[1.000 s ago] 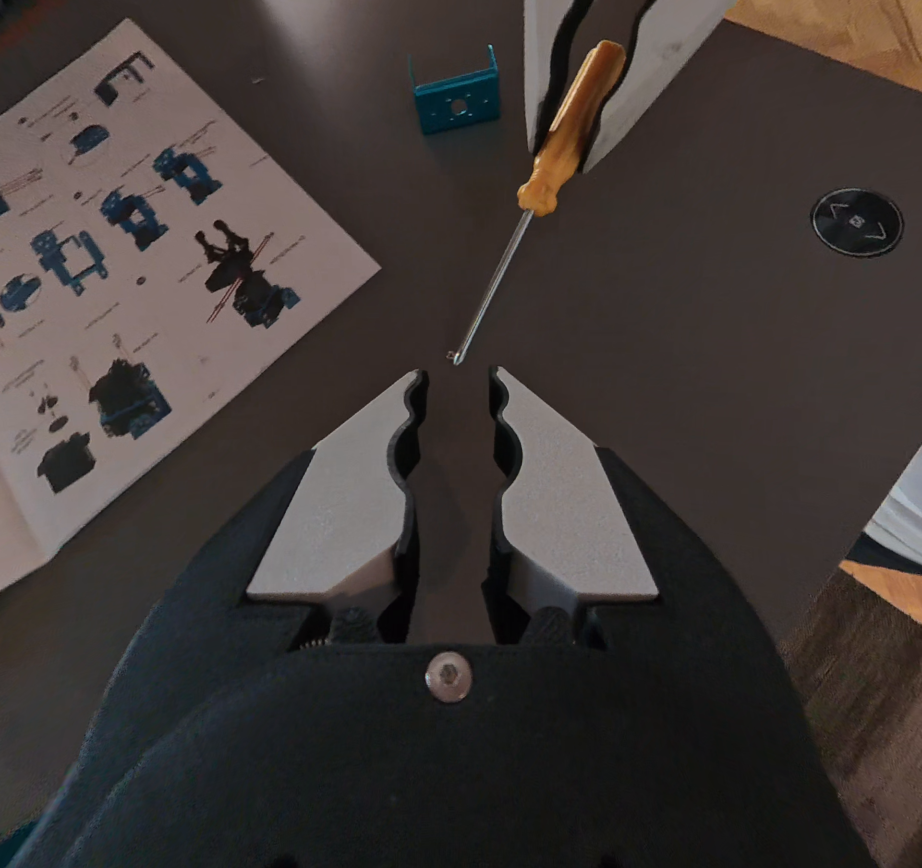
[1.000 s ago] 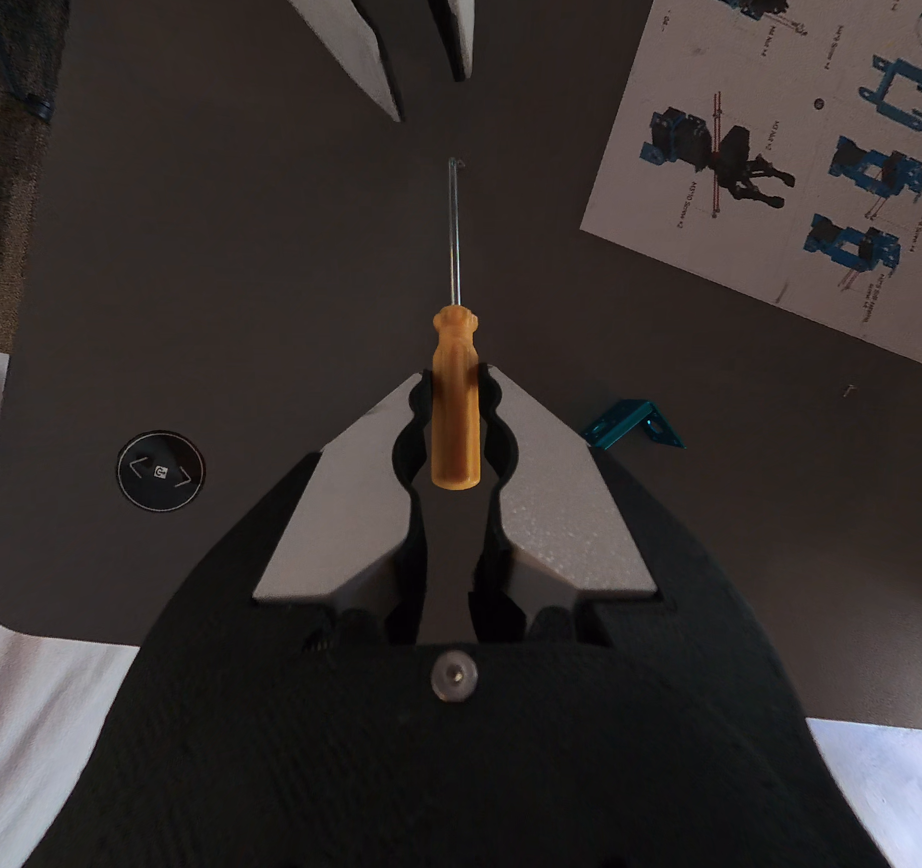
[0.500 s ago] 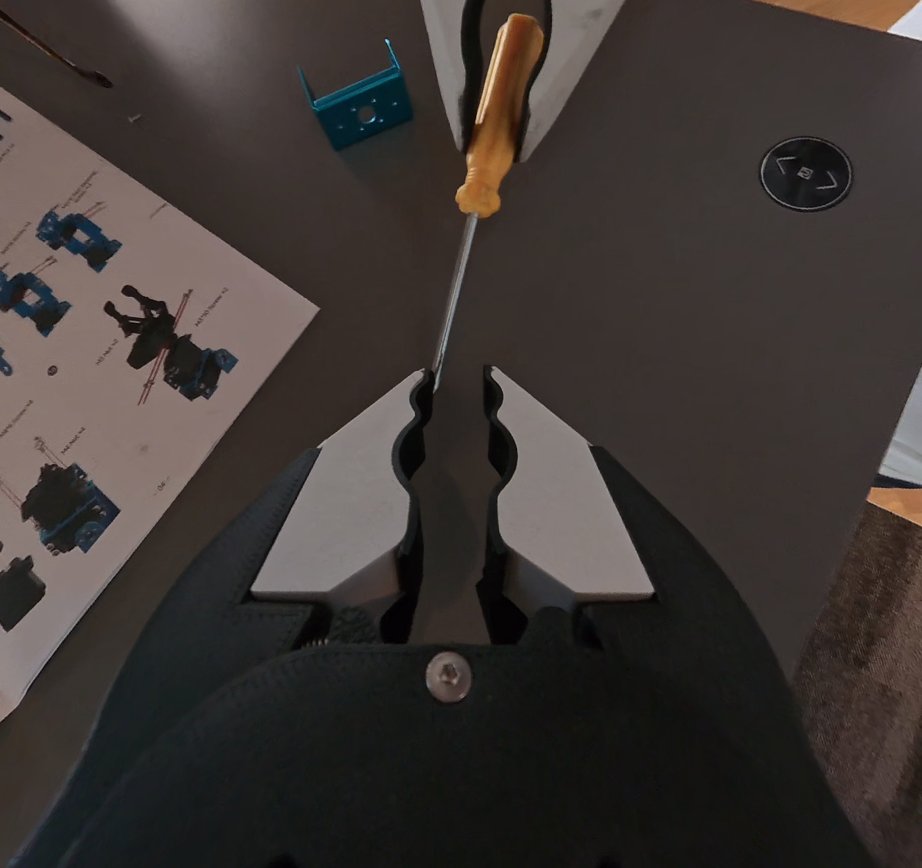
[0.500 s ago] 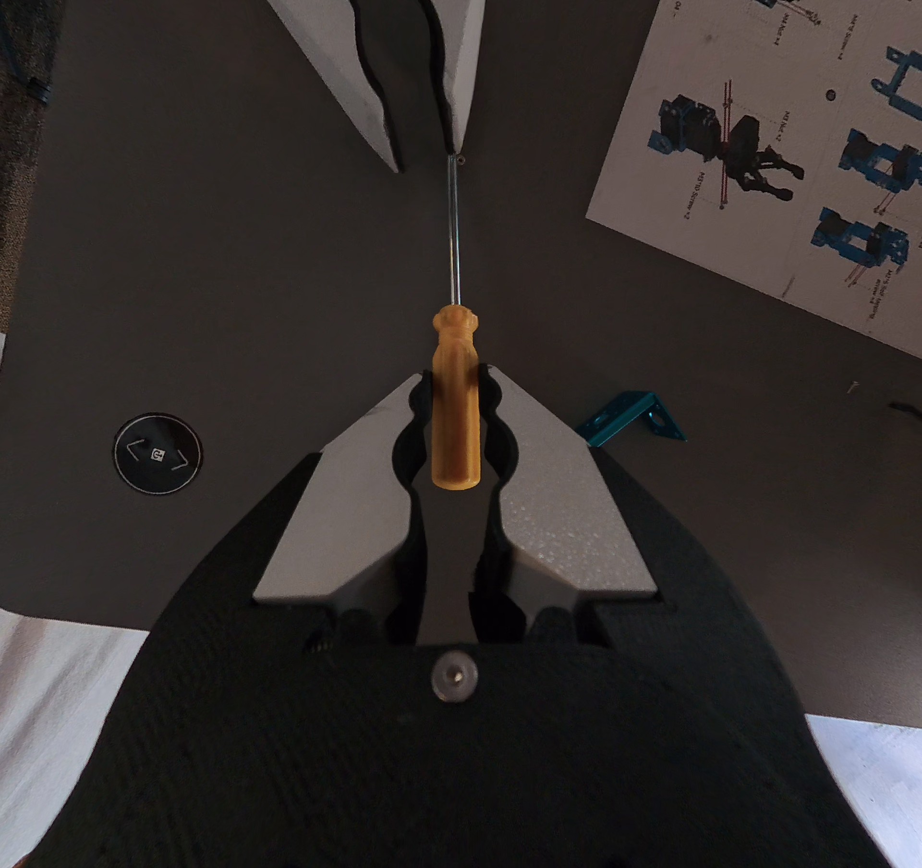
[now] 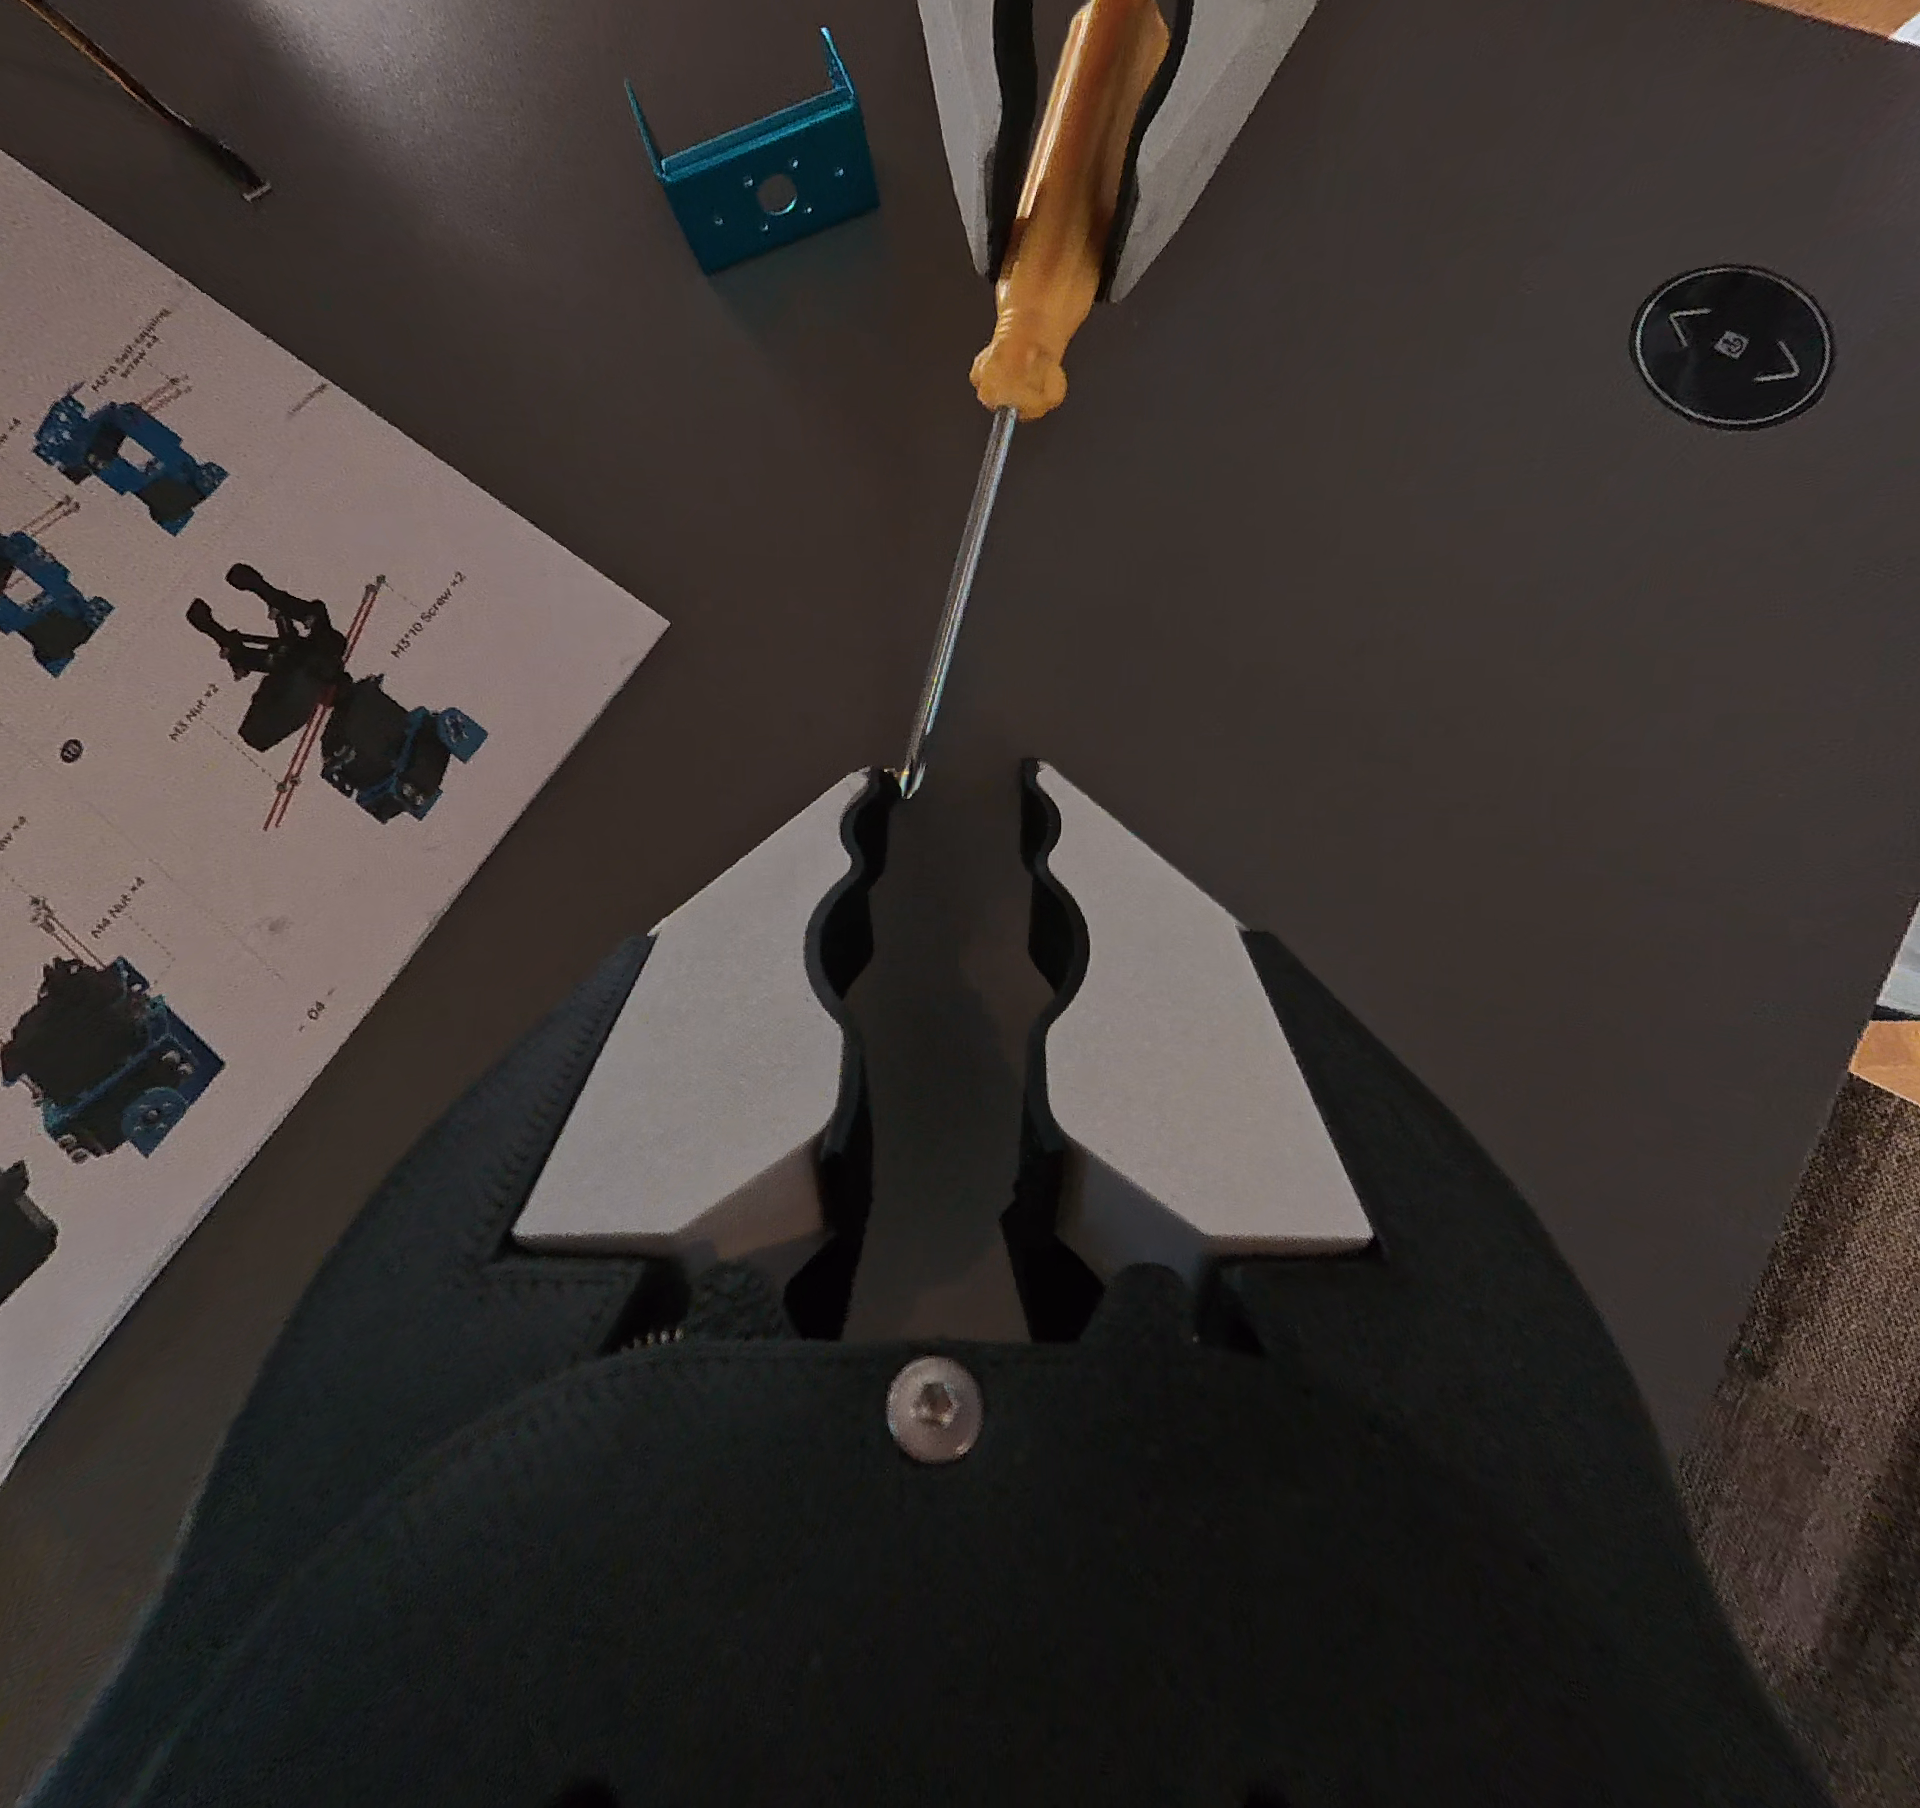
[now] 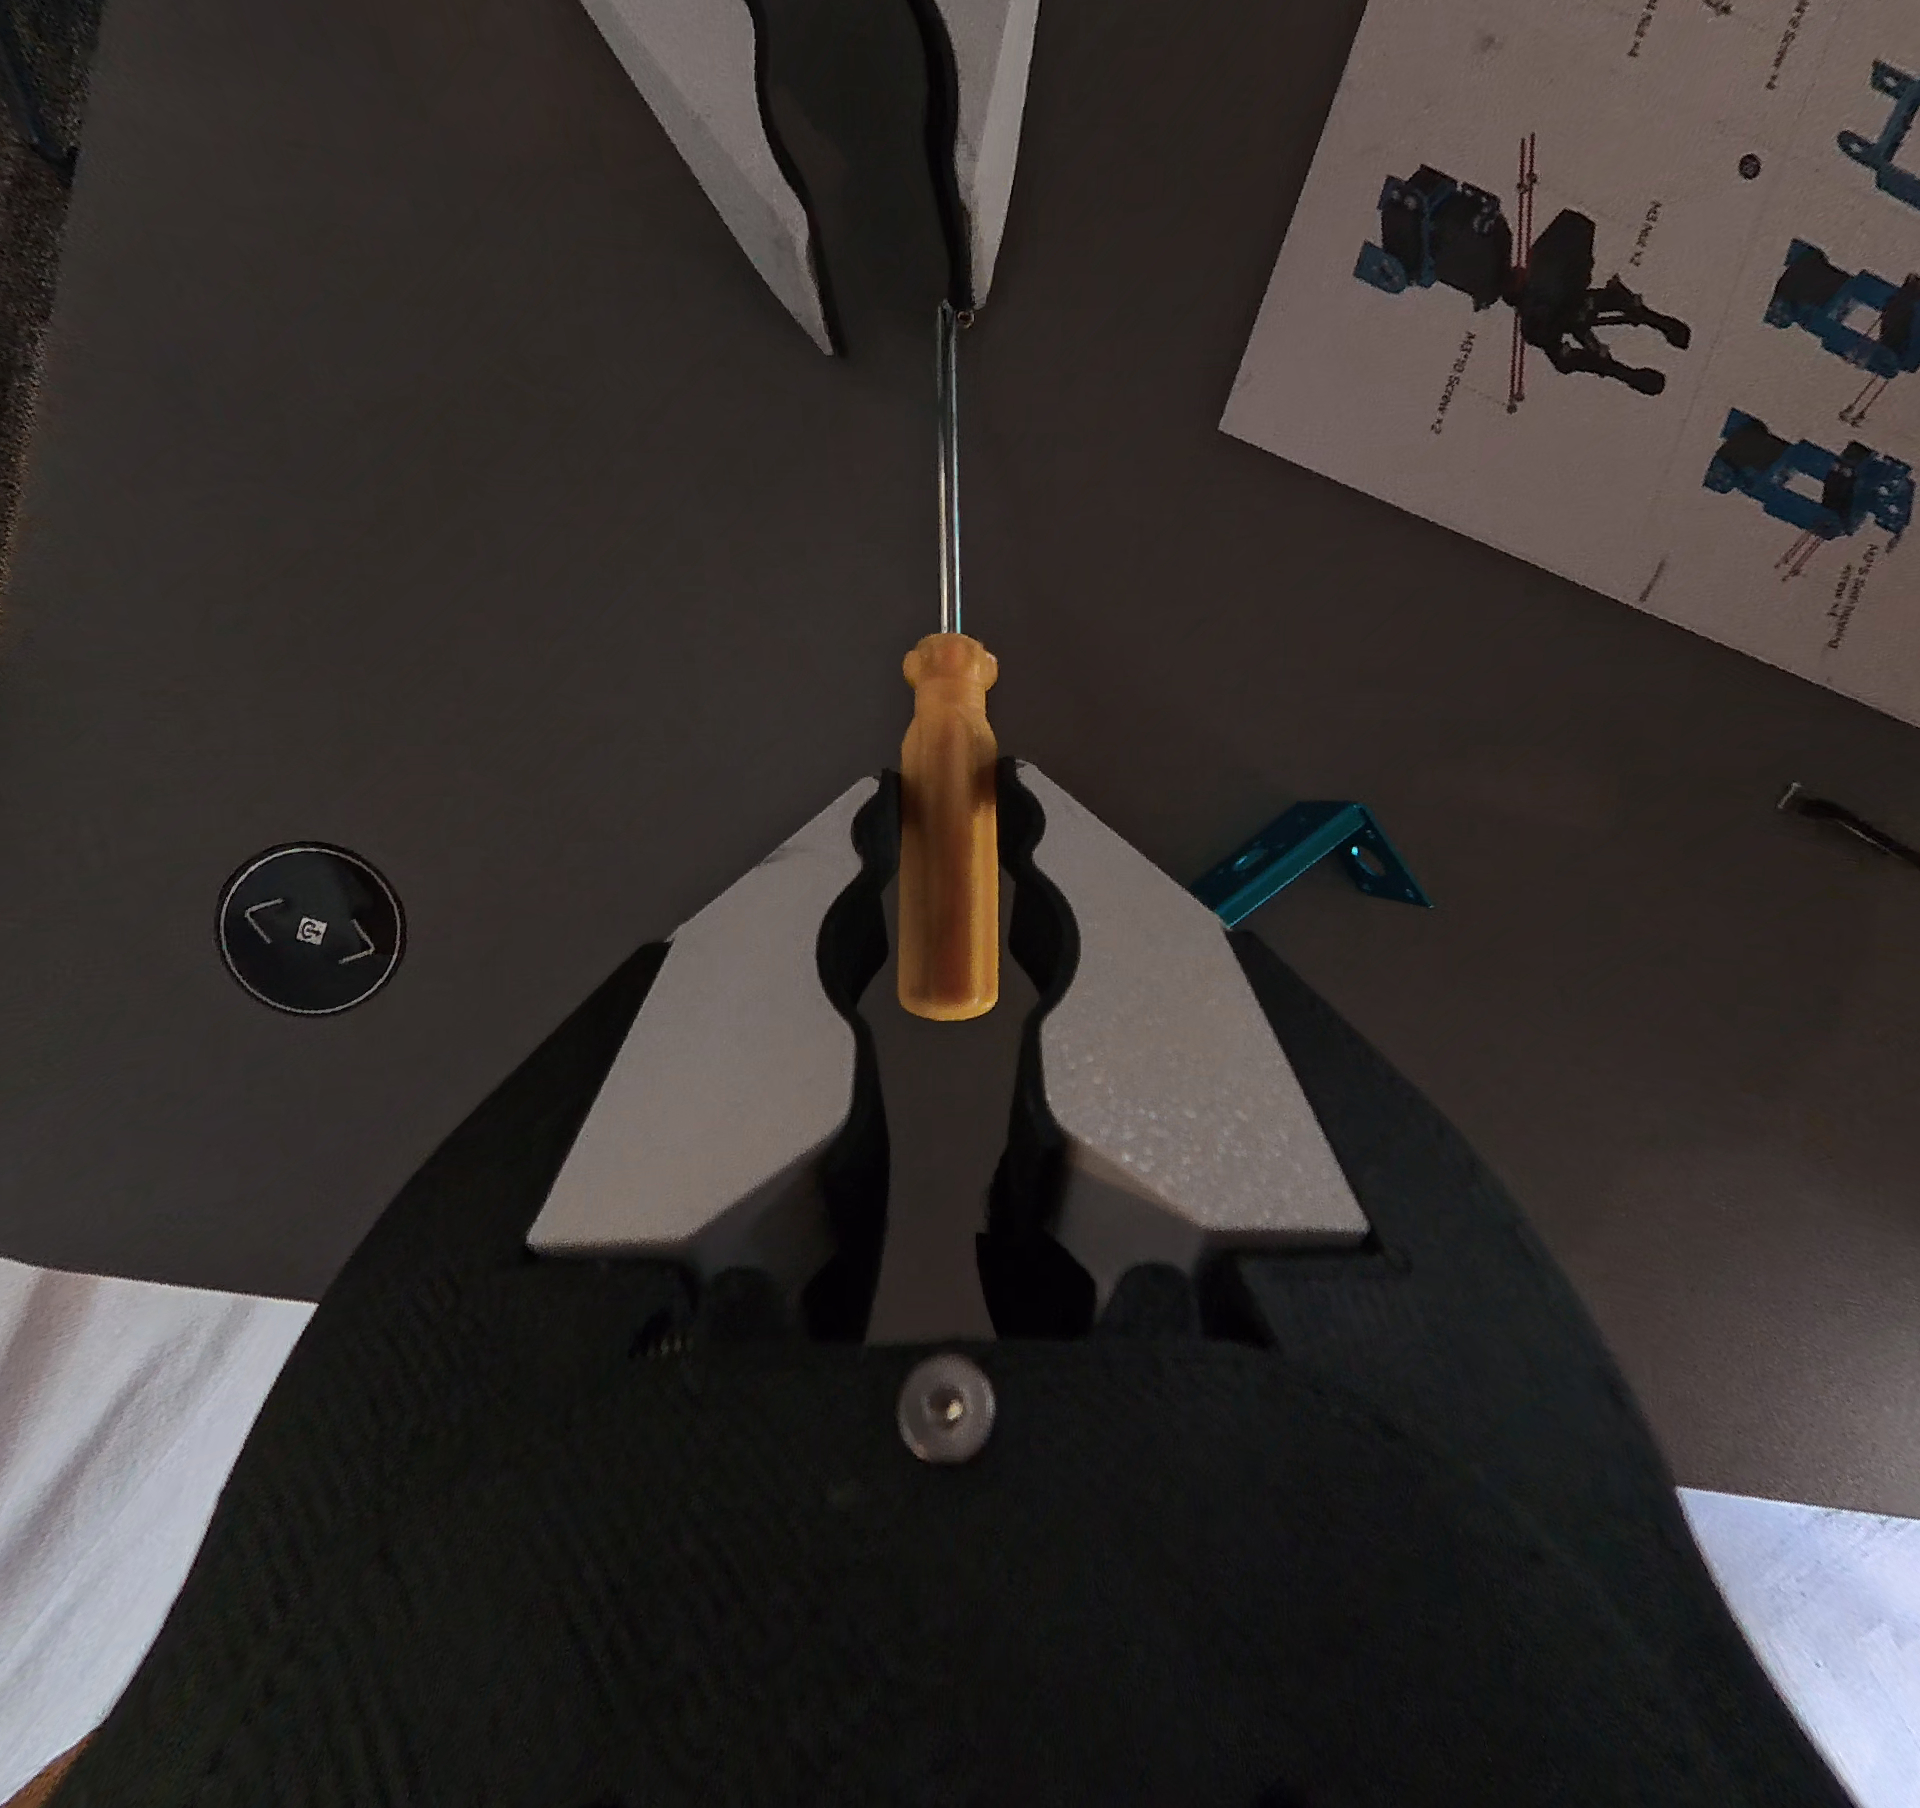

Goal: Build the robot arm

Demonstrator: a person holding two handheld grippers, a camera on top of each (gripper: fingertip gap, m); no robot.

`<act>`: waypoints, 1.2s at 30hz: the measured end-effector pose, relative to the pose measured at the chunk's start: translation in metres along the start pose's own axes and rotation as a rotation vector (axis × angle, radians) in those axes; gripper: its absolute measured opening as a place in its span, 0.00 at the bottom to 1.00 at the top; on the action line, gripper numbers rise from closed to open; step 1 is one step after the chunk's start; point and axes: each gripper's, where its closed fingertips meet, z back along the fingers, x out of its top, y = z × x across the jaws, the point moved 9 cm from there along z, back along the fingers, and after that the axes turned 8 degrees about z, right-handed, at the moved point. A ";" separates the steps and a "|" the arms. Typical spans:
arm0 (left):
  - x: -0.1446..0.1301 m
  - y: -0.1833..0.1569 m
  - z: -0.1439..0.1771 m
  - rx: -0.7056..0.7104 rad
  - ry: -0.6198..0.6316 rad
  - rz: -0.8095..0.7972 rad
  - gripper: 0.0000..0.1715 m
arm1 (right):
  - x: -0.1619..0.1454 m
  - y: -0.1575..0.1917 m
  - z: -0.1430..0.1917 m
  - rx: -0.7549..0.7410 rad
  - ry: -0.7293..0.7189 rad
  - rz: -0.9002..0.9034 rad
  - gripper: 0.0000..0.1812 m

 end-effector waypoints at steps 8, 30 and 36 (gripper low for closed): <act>0.003 -0.001 -0.001 0.004 -0.006 -0.010 0.16 | 0.000 0.001 0.001 0.000 0.001 0.005 0.10; 0.002 -0.001 -0.003 -0.044 -0.011 0.000 0.16 | -0.004 0.002 0.003 0.000 0.012 0.004 0.10; 0.002 0.000 -0.003 -0.048 -0.020 0.006 0.16 | -0.007 0.002 0.006 -0.005 0.020 -0.004 0.10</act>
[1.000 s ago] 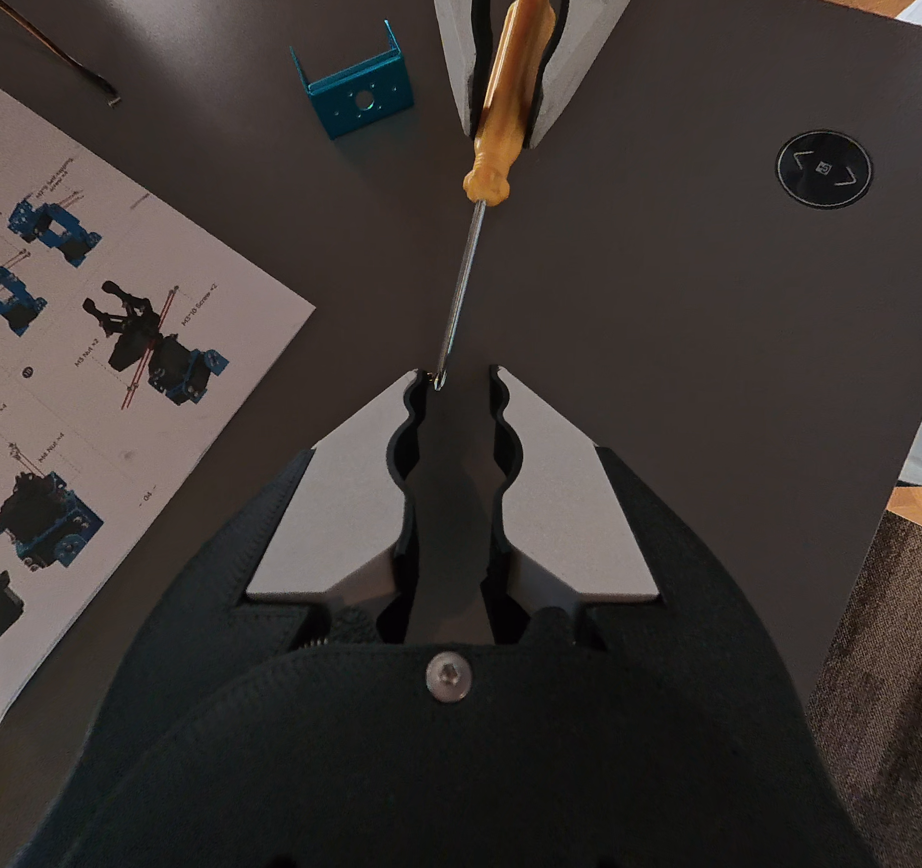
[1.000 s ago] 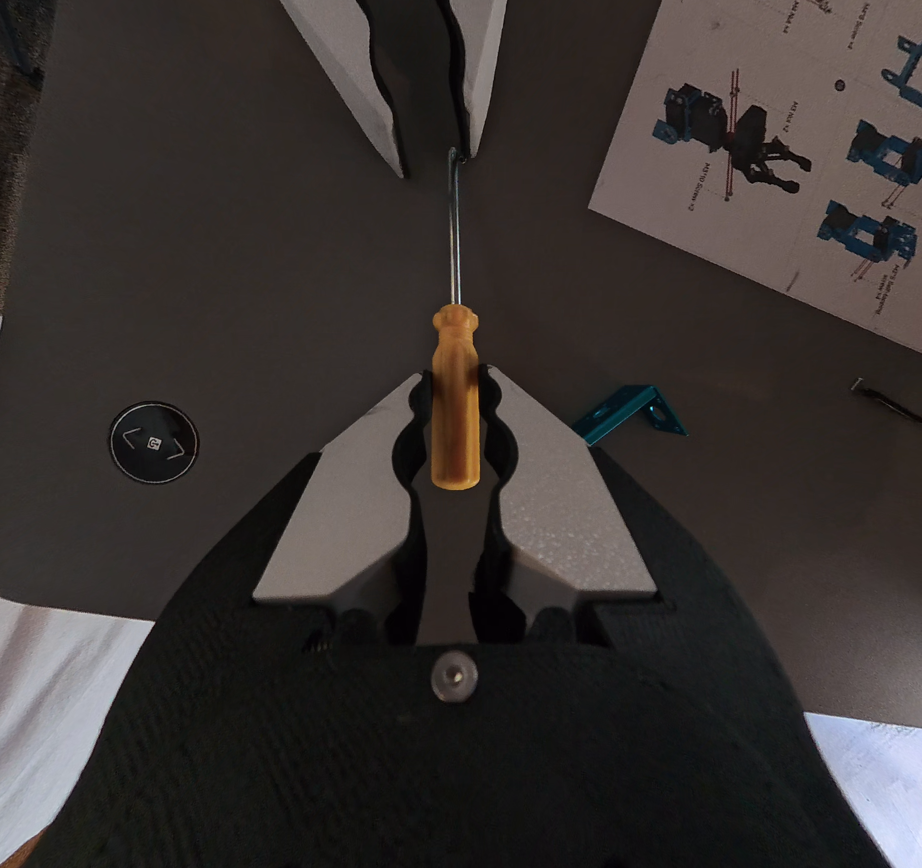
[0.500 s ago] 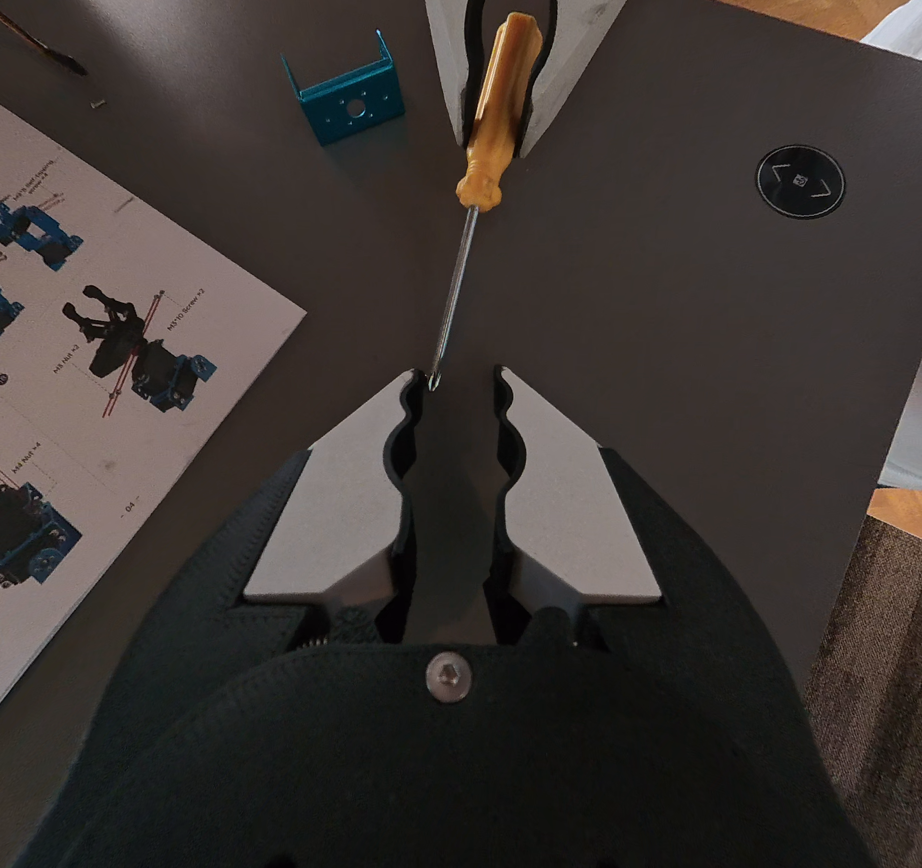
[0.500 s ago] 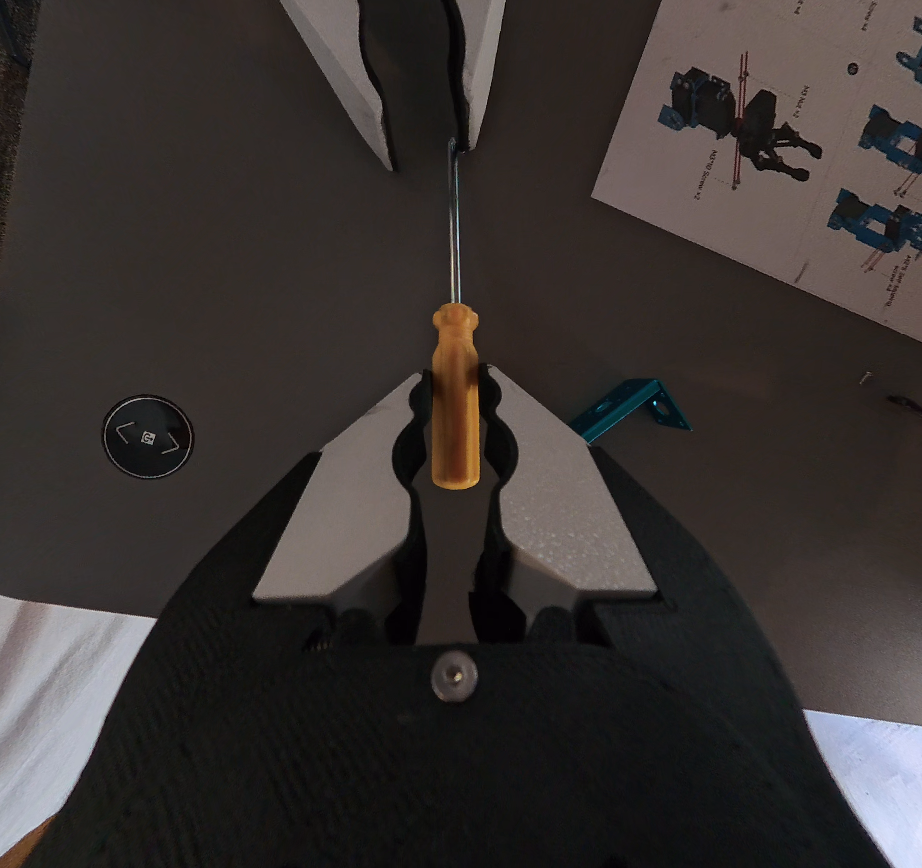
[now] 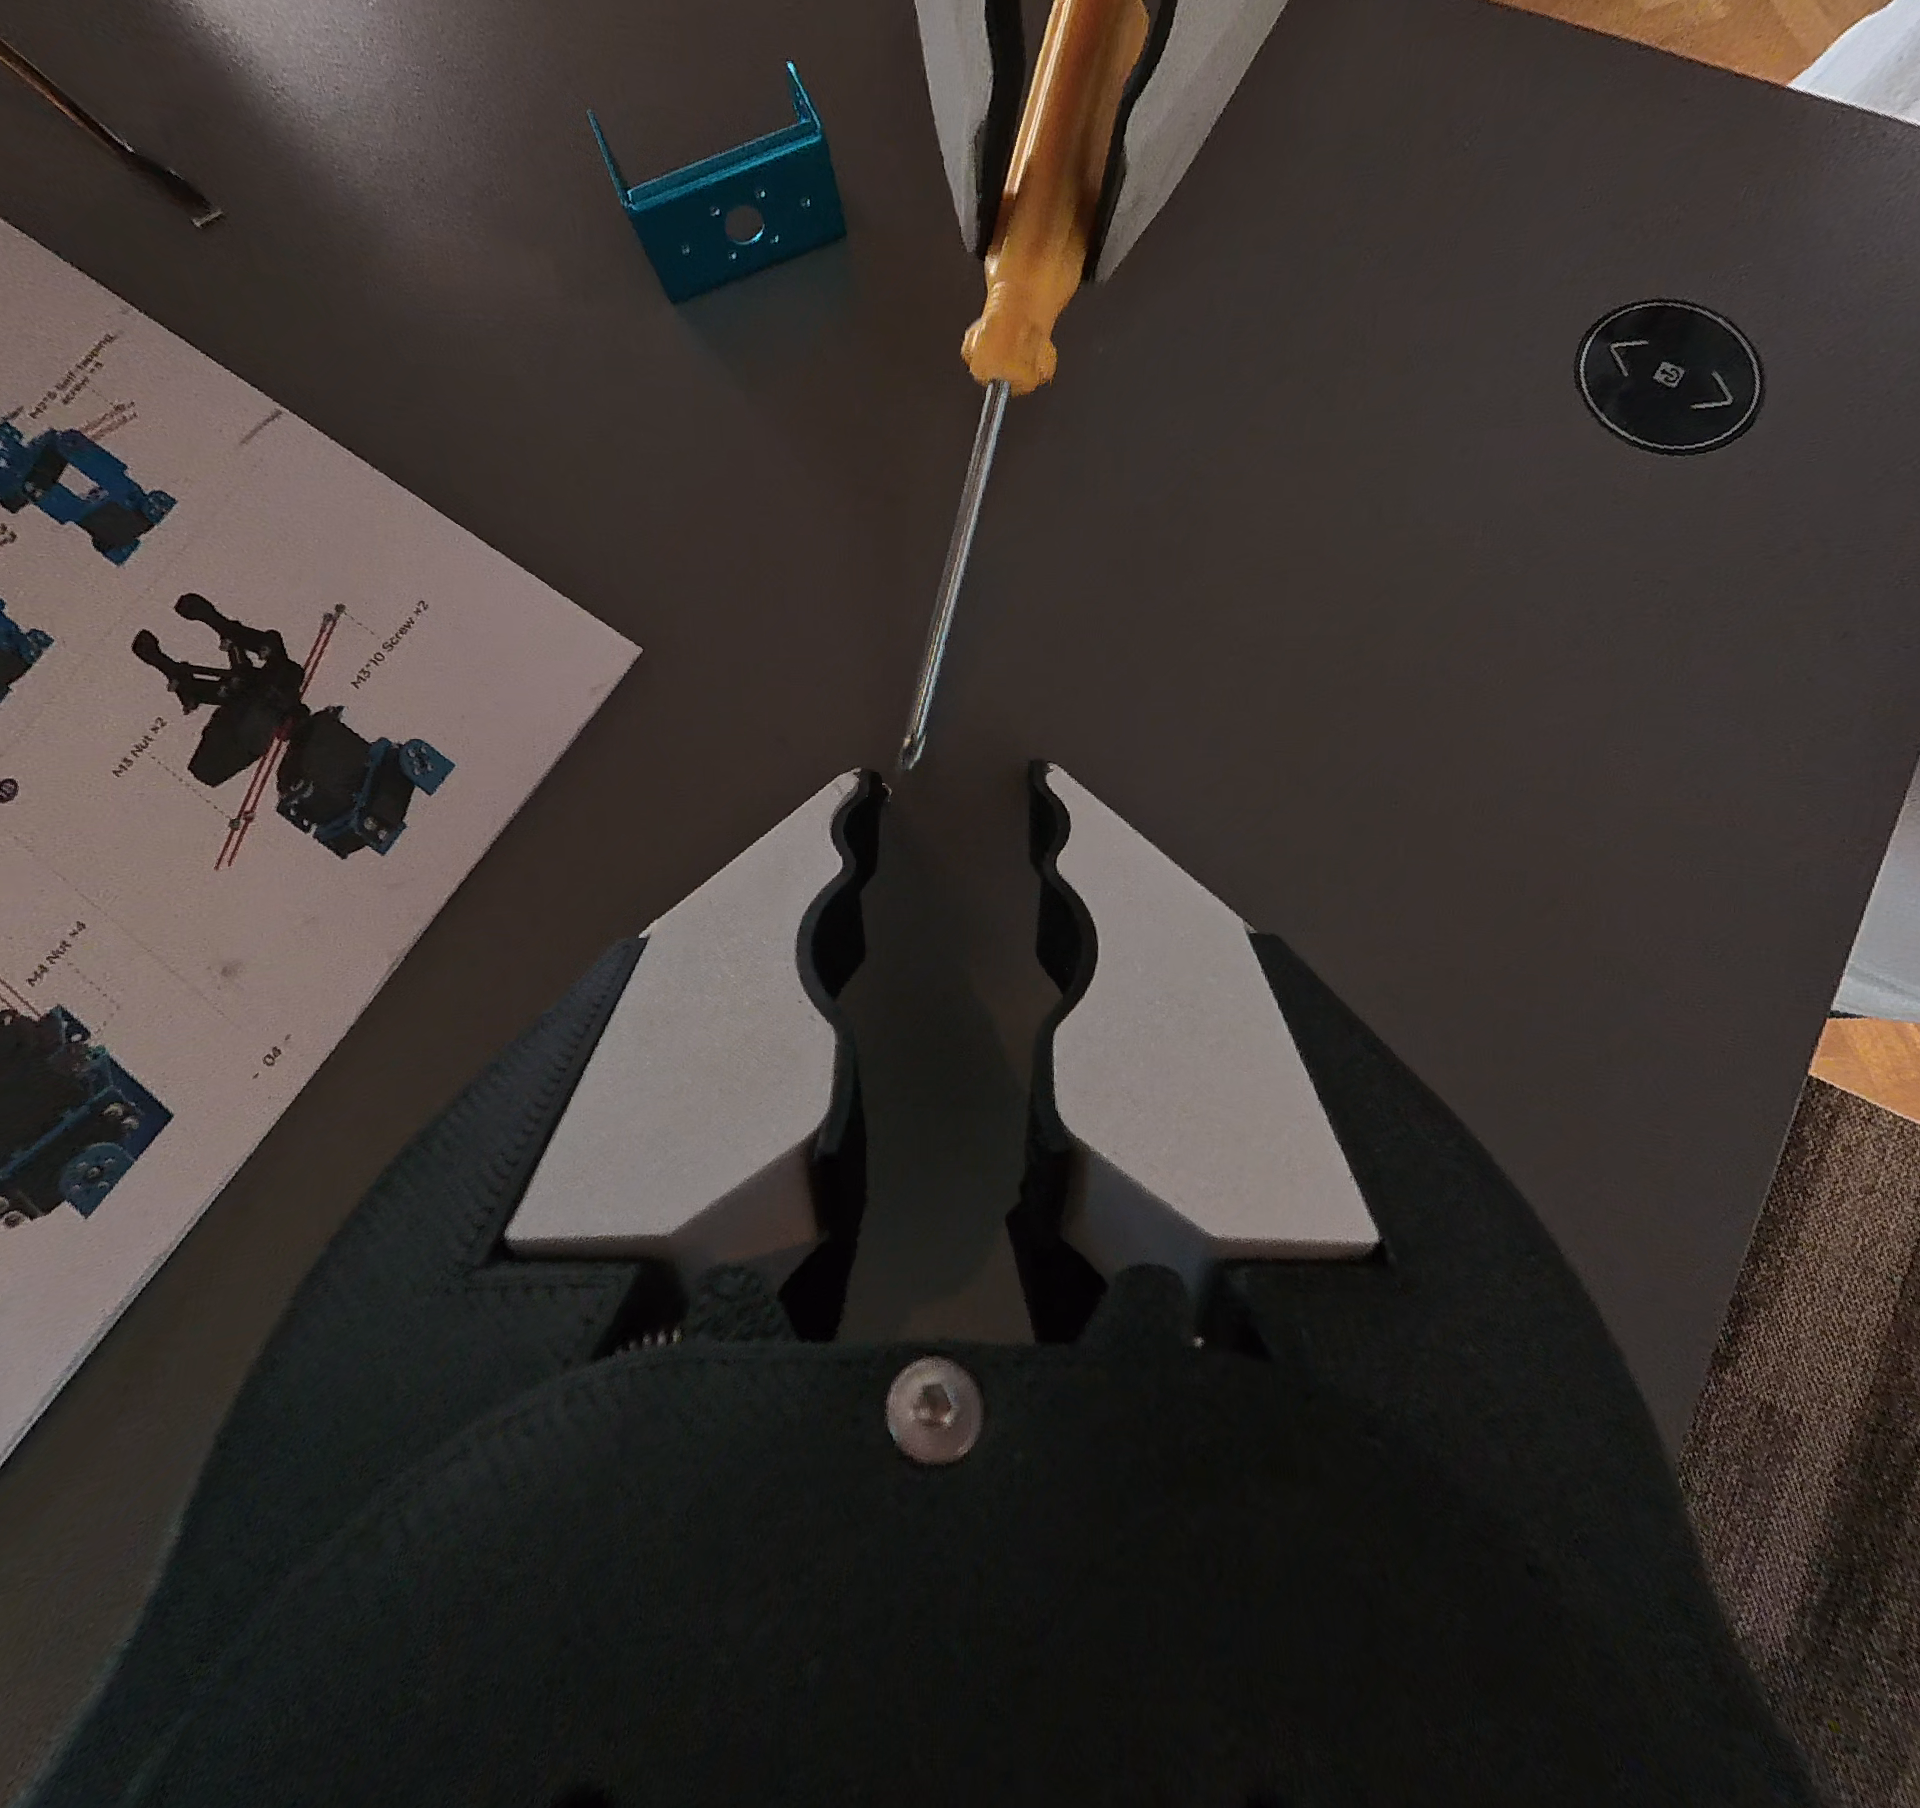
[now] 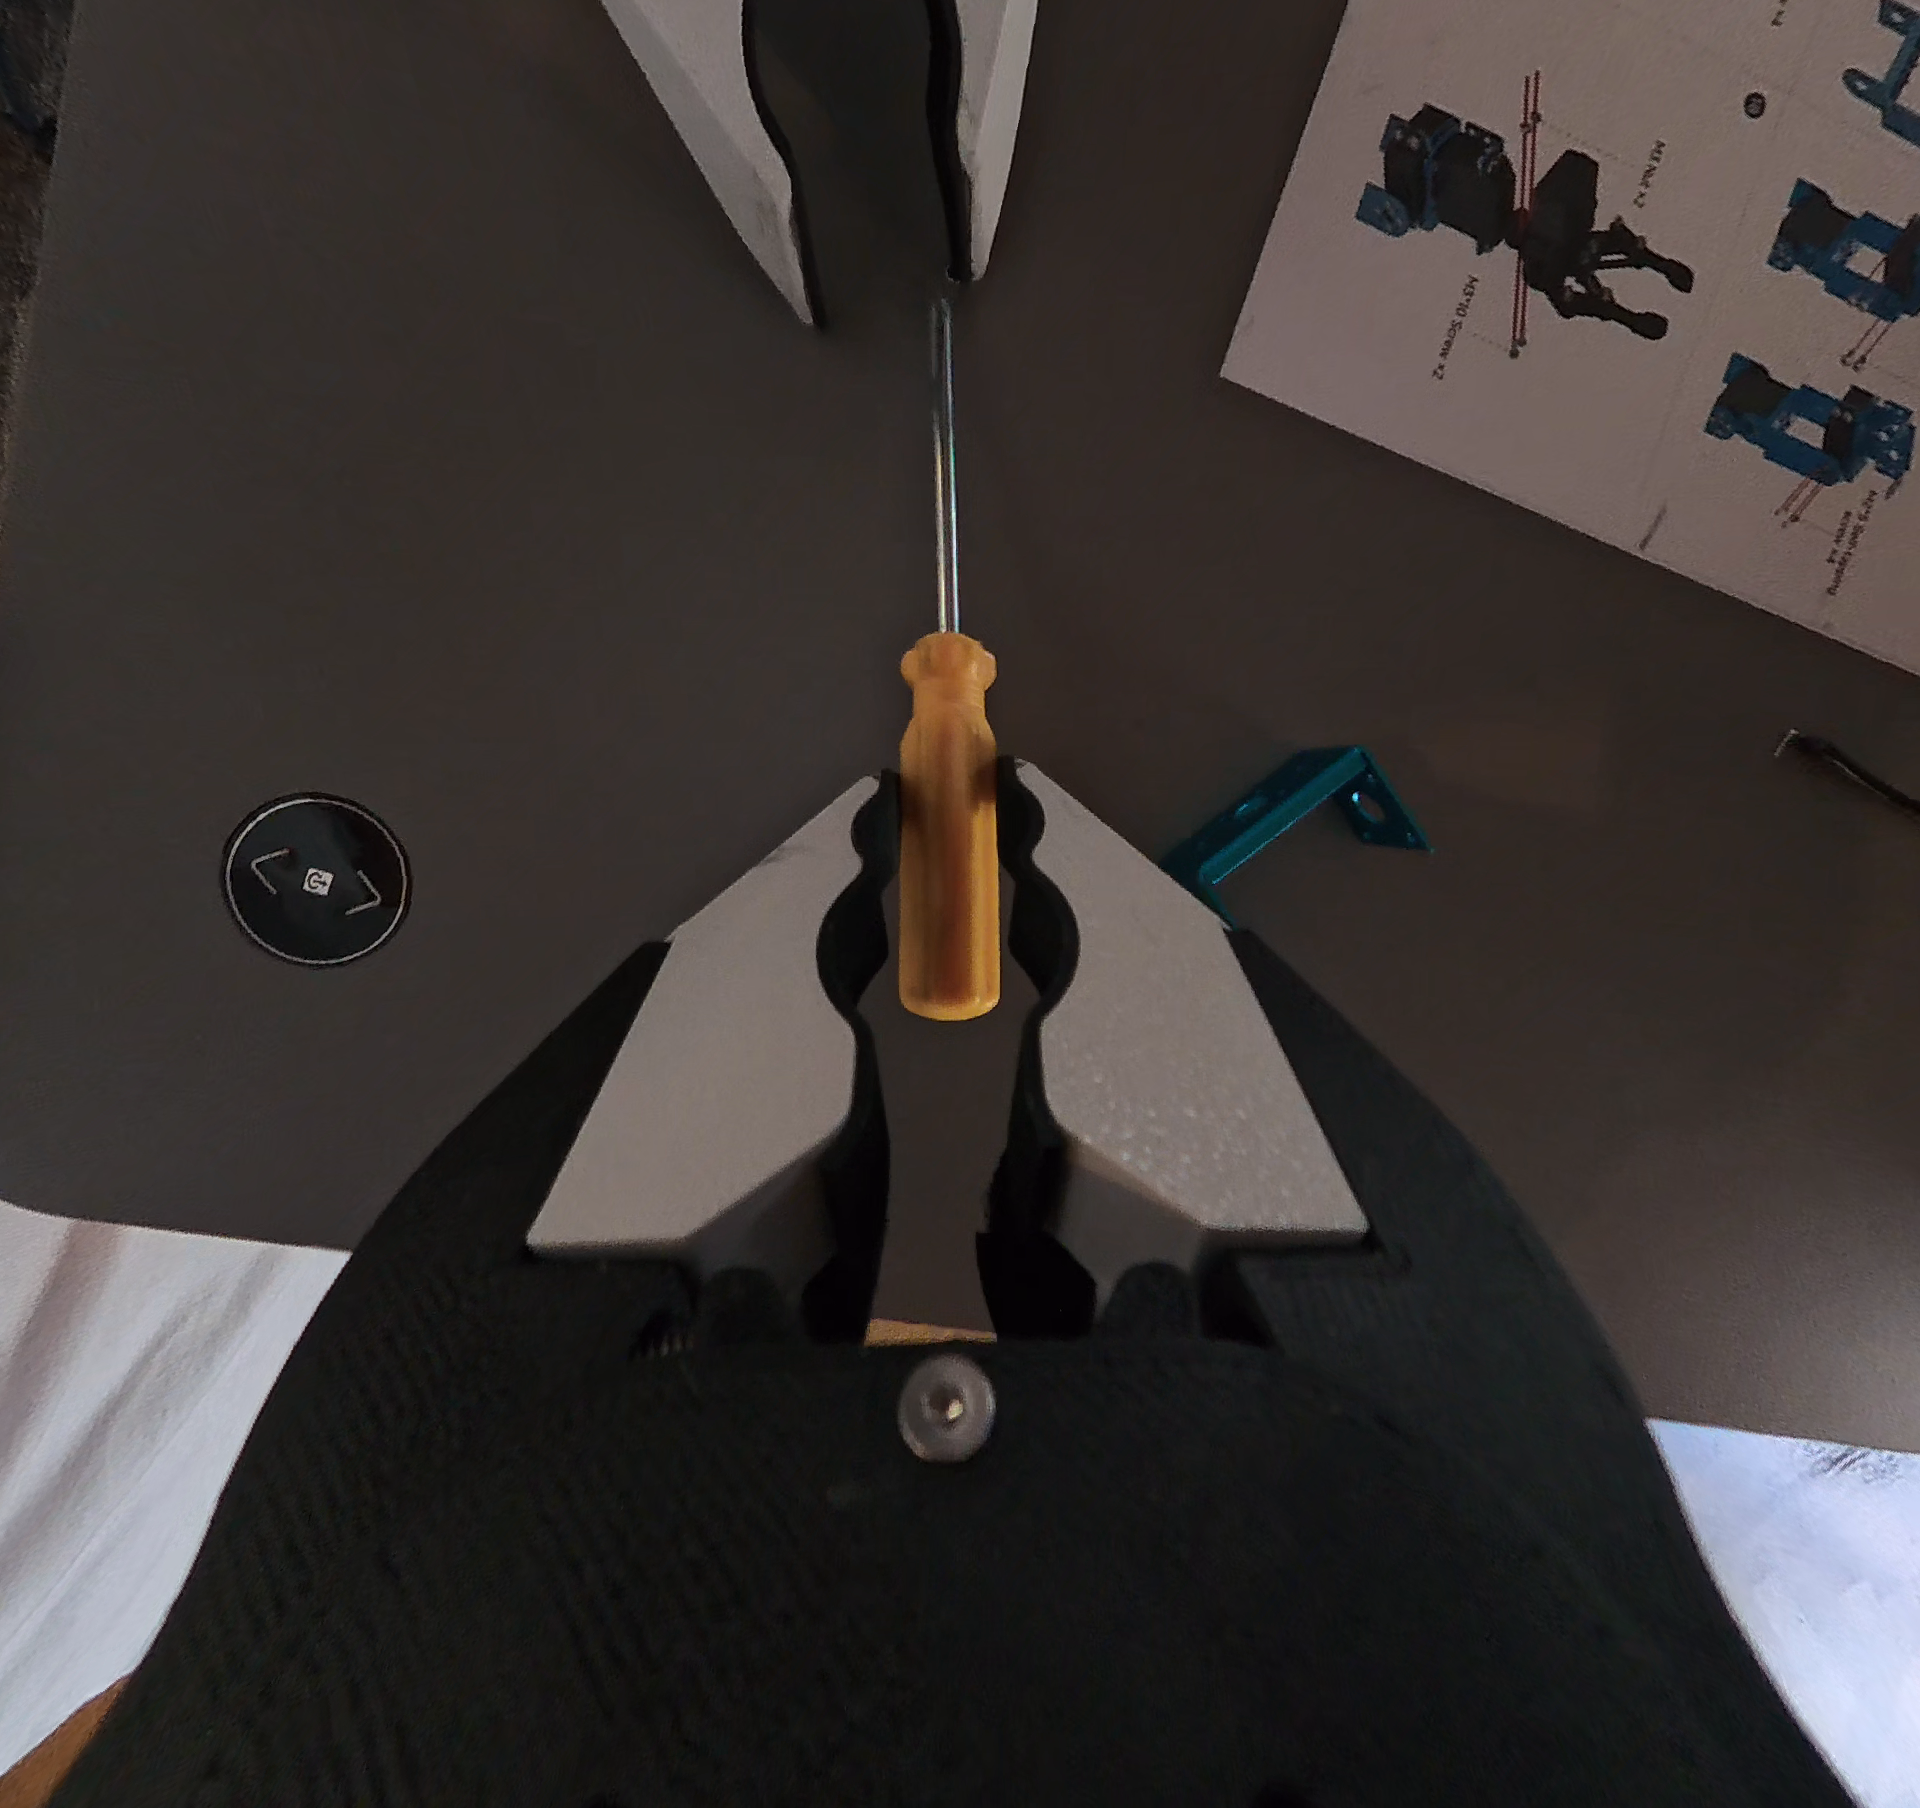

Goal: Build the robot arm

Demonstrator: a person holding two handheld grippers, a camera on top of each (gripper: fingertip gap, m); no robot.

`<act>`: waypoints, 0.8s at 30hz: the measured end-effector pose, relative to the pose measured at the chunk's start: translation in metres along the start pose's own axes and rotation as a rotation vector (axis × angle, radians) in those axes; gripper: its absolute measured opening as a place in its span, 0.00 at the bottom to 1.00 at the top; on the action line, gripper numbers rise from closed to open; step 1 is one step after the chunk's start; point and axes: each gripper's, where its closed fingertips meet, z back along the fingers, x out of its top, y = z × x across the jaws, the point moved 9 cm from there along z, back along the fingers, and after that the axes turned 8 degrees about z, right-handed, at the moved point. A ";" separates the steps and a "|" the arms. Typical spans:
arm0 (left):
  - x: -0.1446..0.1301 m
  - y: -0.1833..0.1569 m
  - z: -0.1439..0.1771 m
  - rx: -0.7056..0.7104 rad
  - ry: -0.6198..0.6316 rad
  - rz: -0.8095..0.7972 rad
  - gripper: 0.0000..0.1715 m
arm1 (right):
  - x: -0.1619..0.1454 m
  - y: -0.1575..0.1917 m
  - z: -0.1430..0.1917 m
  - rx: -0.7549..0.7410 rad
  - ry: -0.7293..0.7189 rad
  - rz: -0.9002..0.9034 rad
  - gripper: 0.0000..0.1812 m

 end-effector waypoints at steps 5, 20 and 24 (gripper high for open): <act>0.002 0.001 0.002 -0.022 -0.051 0.027 0.17 | -0.002 0.002 0.002 0.000 0.007 -0.004 0.09; -0.058 -0.027 0.090 0.395 -0.346 0.431 0.22 | -0.022 0.027 -0.003 0.015 -0.102 -0.152 0.09; -0.091 -0.012 0.135 0.582 -0.379 0.513 0.24 | -0.013 0.028 -0.013 0.013 -0.141 -0.155 0.09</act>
